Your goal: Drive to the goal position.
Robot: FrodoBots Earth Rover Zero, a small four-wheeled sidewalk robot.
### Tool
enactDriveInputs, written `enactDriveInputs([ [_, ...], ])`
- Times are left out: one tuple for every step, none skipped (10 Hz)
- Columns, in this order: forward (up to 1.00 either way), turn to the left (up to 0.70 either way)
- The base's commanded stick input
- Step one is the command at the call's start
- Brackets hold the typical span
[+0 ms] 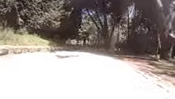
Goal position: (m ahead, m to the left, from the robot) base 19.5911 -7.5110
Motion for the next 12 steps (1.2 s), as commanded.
enactDriveInputs([
  [0.85, -0.07],
  [0.85, -0.29],
  [0.85, -0.10],
  [0.85, -0.07],
  [0.85, -0.03],
  [0.85, 0.00],
  [0.85, 0.00],
  [0.85, 0.00],
  [0.85, 0.00],
  [0.85, 0.00],
  [0.85, 0.00],
  [0.85, 0.00],
])
